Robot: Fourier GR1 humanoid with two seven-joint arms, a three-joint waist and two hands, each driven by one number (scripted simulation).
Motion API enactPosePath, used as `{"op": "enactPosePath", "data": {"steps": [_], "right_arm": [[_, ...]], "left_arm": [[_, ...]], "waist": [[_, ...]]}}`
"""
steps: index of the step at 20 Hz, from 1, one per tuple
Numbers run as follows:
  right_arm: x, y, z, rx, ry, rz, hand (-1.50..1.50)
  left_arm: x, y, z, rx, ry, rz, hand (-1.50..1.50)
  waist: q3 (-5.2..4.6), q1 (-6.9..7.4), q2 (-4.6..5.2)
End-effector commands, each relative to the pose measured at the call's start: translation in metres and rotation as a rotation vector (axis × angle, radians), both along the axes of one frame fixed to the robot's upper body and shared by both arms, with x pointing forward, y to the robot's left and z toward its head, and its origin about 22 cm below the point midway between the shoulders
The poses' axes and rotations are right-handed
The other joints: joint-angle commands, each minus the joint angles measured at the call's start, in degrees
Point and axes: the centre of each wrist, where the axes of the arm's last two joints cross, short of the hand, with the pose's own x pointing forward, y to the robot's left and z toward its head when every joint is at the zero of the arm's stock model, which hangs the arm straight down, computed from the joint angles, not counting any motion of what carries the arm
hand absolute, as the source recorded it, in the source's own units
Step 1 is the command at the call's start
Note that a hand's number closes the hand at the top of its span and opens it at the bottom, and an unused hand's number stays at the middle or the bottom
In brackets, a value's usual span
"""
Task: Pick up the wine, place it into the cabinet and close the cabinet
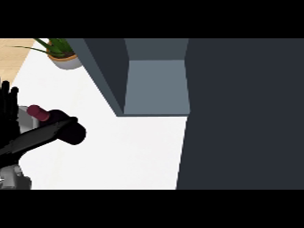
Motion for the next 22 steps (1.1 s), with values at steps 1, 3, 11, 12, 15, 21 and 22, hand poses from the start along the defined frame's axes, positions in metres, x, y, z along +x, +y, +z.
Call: {"op": "enactPosePath", "data": {"steps": [1,3,11,12,15,21,22], "right_arm": [[-0.009,-0.005,0.015,0.072,-0.032,0.079,-1.5],[-0.012,0.003,0.012,0.068,0.0,0.094,-1.5],[-0.013,-0.001,0.01,0.091,-0.005,0.083,-1.5],[-0.012,0.002,0.013,0.091,0.001,0.097,-1.5],[-0.022,0.004,-0.002,0.102,0.004,0.087,-1.5],[-0.026,-0.006,0.016,0.062,0.01,0.123,-1.5],[-0.025,-0.009,0.012,0.07,-0.011,0.103,-1.5]], "left_arm": [[0.009,0.019,-0.009,0.016,0.005,0.014,-1.5],[0.005,0.017,-0.046,0.006,0.018,0.04,-1.5],[-0.002,0.028,-0.07,-0.002,0.061,0.022,-1.5],[0.001,0.032,-0.088,-0.01,0.044,0.04,-1.5],[-0.024,0.057,-0.089,-0.012,0.065,0.038,-1.5],[-0.014,0.075,-0.121,-0.032,0.089,0.075,-1.5],[-0.016,0.074,-0.112,-0.038,0.078,0.053,-1.5]], "waist": [[0.02,0.15,0.01],[-0.01,0.07,0.04],[0.02,0.25,-0.02],[-0.01,0.17,0.02],[0.03,0.33,-0.08],[0.0,0.03,-0.01],[0.02,0.15,-0.04]]}}
